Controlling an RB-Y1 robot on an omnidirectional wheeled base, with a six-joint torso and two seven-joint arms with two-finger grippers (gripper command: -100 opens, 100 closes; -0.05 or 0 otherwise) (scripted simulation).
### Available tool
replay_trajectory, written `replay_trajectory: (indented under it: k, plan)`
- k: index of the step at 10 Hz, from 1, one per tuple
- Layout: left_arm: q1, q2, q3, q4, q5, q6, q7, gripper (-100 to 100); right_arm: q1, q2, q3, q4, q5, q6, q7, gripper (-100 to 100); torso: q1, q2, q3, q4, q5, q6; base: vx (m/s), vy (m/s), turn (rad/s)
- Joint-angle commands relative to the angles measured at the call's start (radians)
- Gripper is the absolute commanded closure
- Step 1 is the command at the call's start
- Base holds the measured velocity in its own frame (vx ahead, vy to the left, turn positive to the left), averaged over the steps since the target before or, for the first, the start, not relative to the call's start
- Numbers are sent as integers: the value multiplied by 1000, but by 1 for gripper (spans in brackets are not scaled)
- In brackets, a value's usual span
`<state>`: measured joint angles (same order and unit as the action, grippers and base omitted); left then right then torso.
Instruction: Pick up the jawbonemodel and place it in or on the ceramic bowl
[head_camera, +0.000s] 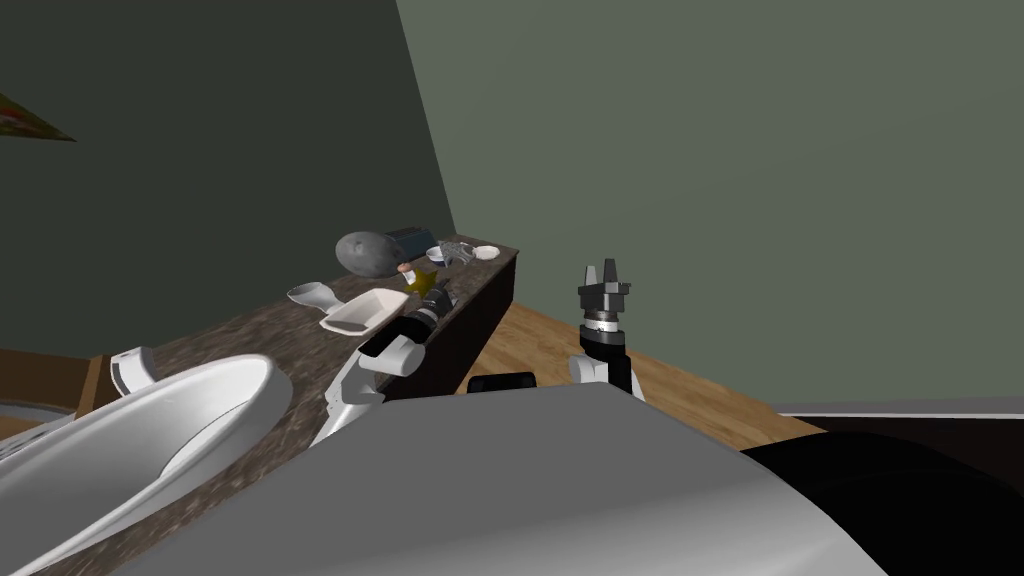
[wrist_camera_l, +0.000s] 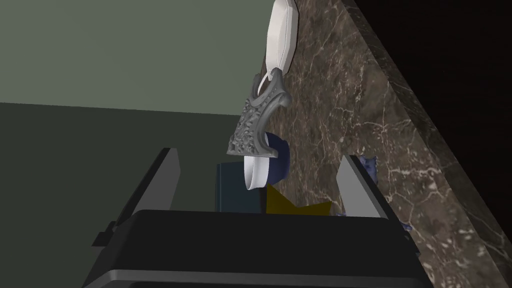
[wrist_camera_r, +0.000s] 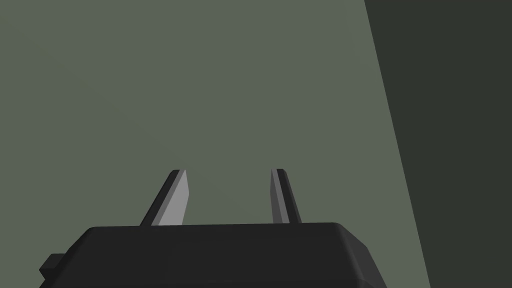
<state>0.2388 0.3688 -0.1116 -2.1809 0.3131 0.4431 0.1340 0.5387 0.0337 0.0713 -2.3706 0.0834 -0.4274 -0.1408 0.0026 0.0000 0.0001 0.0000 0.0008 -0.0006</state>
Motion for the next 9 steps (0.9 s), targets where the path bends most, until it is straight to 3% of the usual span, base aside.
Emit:
replay_trajectory:
  k: [1,2,4,9]
  plan:
    - [-1,0,0,-6,-1,37,0,-100,0,0,0,0,0,0,0,0,0,0,0,0,0,0,-3,15,3]
    - [-17,19,-4,4,8,70,2,-100,0,0,0,0,0,0,0,0,-1,0,0,0,0,0,-4,19,-91]
    - [-17,19,-4,4,8,100,2,-100,0,0,0,0,0,0,0,0,-1,-1,0,0,0,0,-3,18,-24]
    - [-65,78,-17,33,30,253,4,-100,0,0,0,0,0,0,0,0,0,-1,-1,0,0,0,0,27,-67]
